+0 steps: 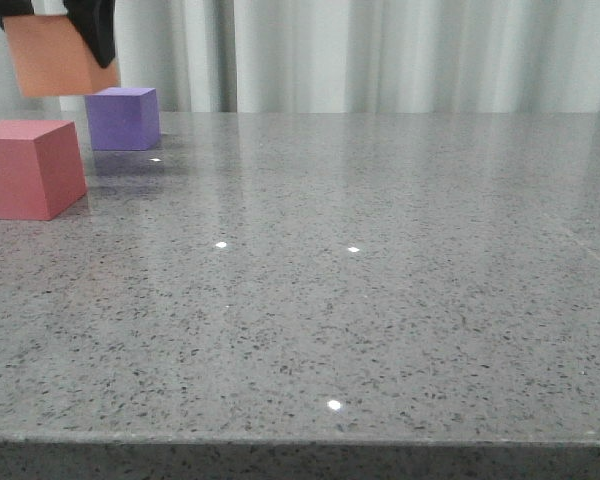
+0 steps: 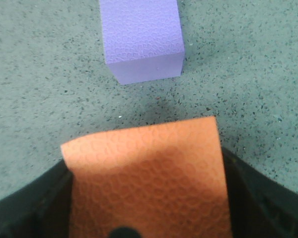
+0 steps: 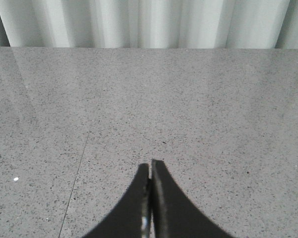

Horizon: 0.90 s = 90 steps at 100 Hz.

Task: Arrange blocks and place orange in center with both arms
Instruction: 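Carry the orange cube with the left gripper beside the purple cube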

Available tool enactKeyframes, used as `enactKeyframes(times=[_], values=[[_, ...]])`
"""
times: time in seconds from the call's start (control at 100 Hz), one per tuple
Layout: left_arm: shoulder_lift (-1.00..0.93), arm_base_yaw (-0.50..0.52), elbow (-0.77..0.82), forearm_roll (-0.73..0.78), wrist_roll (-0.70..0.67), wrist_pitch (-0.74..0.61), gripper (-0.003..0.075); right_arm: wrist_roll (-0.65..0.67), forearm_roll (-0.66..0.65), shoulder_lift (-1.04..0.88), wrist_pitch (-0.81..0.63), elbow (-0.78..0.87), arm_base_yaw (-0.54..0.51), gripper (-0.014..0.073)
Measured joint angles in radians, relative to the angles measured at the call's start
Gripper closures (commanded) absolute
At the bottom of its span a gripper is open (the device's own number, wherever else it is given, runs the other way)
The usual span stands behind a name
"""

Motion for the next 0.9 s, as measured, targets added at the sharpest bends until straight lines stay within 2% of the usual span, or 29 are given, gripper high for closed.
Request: enactKeyframes(times=[0.22, 0.9], values=[[0.0, 0.012, 0.038, -0.024, 0.022, -0.064, 0.0398, 0.0, 0.0, 0.0, 0.0, 0.0, 0.0, 0.066], [0.099, 0.012, 0.042, -0.002, 0.024, -0.096, 0.0398, 0.0, 0.0, 0.0, 0.0, 0.0, 0.0, 0.066]])
